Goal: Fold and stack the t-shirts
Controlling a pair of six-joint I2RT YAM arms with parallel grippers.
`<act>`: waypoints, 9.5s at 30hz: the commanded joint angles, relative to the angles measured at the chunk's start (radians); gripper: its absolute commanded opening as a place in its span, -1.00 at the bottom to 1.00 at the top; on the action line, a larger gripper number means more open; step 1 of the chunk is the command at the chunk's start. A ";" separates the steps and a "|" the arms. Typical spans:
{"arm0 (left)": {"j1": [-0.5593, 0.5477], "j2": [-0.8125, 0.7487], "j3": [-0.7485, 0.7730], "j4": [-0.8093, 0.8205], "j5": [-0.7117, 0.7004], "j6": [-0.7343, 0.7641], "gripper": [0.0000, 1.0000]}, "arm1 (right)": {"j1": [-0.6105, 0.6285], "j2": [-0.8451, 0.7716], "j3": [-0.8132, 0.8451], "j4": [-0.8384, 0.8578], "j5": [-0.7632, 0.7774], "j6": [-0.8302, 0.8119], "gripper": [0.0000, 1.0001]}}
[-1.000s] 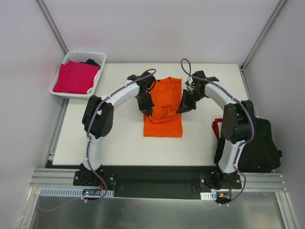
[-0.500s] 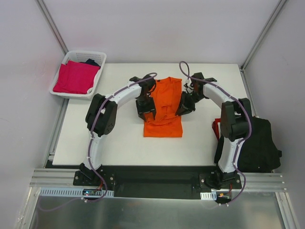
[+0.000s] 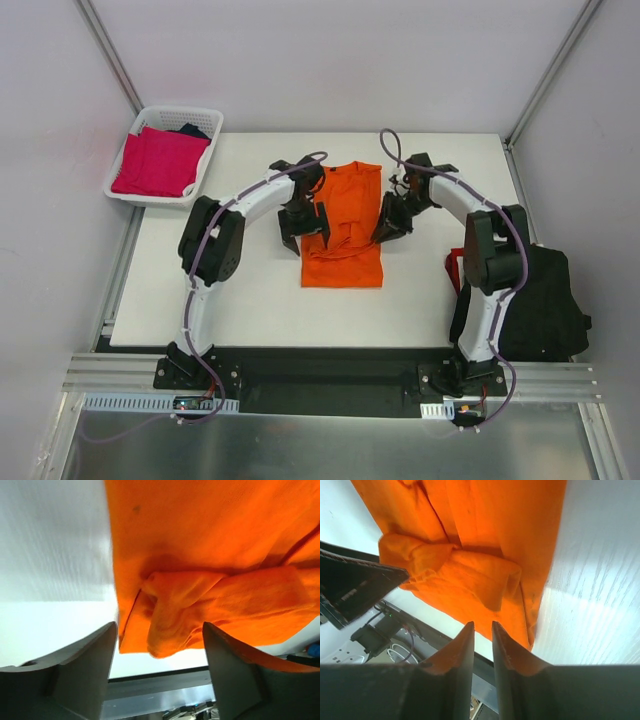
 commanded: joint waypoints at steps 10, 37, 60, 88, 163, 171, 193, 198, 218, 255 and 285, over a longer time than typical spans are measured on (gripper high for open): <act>-0.089 -0.246 -0.155 -0.018 -0.011 -0.041 -0.81 | 0.096 -0.233 -0.228 0.020 -0.006 0.014 -0.86; -0.103 -0.029 -0.085 0.069 -0.008 0.008 -0.97 | 0.141 -0.035 -0.164 0.123 0.018 0.041 -0.87; -0.022 0.109 0.161 0.039 0.014 0.052 -0.91 | 0.081 0.175 0.179 0.039 0.073 -0.034 -0.87; 0.053 -0.073 0.275 -0.018 -0.046 0.020 0.59 | -0.039 0.102 0.336 -0.003 -0.042 -0.008 -0.59; 0.010 0.046 -0.012 0.247 0.001 0.071 -1.00 | 0.086 0.135 0.006 0.306 -0.171 0.149 -0.98; -0.034 0.043 -0.028 0.252 0.031 0.059 -1.00 | 0.102 0.106 -0.070 0.301 -0.170 0.134 -0.98; -0.191 -0.150 -0.293 0.276 -0.008 -0.059 -1.00 | 0.127 -0.127 -0.370 0.195 -0.072 0.077 -0.98; -0.217 -0.199 -0.356 0.276 -0.023 -0.078 -1.00 | 0.162 -0.179 -0.434 0.175 -0.050 0.072 -0.98; -0.270 -0.309 -0.300 0.225 -0.136 -0.098 0.32 | 0.162 -0.331 -0.339 0.131 0.005 0.095 -0.46; 0.208 0.229 0.334 0.203 -0.036 0.184 0.98 | -0.243 0.235 0.213 0.229 -0.104 0.083 -0.07; 0.204 0.315 0.339 0.352 0.139 -0.018 0.81 | -0.180 0.388 0.184 0.437 -0.271 0.222 -0.21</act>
